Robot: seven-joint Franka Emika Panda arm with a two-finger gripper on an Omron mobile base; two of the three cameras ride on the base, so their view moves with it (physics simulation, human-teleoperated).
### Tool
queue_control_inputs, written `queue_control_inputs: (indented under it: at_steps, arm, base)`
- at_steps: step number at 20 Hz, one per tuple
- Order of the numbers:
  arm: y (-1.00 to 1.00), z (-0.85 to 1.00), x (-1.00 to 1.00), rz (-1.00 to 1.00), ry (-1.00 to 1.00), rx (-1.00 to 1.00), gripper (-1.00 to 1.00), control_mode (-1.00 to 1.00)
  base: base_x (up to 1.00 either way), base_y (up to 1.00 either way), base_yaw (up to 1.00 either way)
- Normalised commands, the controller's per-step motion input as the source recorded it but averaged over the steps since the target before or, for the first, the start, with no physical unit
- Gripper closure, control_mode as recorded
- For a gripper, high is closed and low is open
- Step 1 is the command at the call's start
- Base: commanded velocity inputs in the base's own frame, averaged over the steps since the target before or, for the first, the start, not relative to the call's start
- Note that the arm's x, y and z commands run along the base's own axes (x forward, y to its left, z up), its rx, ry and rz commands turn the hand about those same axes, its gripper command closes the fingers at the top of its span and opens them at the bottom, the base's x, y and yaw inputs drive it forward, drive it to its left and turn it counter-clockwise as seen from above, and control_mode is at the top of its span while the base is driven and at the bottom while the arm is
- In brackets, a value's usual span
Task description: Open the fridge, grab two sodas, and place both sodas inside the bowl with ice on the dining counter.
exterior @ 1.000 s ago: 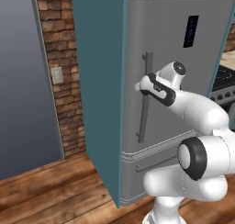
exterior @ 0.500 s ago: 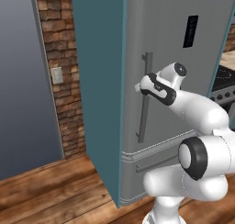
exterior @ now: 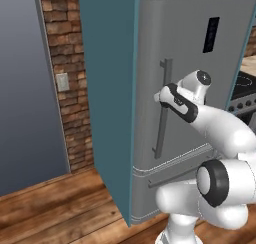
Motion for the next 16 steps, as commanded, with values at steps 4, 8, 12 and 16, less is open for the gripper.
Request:
queue_control_inputs:
  at_steps: [4, 8, 12, 16]
  arm:
    - [-0.9, 0.0, -0.57, -0.19, 0.11, -0.01, 1.0, -1.0]
    - [-0.99, 0.0, -0.64, -0.18, 0.11, -0.01, 1.0, -1.0]
    - [-1.0, 0.0, -0.63, -0.15, 0.09, -0.01, 1.0, -1.0]
    - [-1.0, 0.0, -0.6, -0.13, 0.09, -0.01, 1.0, -1.0]
  base:
    - [0.0, 0.0, 0.0]
    - [0.0, 0.0, 0.0]
    - [0.0, 0.0, 0.0]
    - [0.0, 0.0, 0.0]
